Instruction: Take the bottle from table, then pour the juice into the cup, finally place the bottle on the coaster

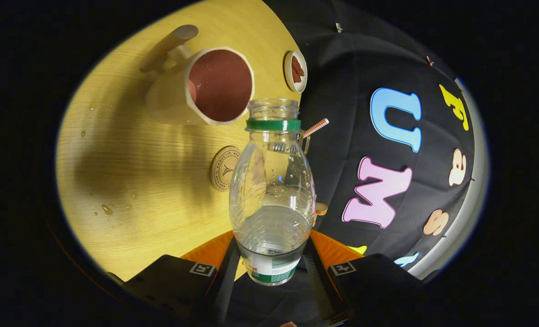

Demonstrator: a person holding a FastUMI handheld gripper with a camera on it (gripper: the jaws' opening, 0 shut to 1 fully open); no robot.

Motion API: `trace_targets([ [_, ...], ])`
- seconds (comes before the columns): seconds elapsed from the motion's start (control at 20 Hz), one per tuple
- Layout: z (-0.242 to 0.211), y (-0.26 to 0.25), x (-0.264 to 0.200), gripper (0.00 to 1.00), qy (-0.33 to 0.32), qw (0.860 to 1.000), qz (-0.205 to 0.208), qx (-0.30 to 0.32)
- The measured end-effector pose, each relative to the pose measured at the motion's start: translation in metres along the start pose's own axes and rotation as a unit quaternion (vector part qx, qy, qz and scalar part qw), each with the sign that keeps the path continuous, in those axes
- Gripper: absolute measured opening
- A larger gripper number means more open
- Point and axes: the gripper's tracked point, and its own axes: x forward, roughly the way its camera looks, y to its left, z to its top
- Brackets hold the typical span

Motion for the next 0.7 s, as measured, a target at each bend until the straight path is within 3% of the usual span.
trace_targets([
  [0.7,0.003,-0.013,0.002,0.76,-0.01,0.999,-0.016,-0.045],
])
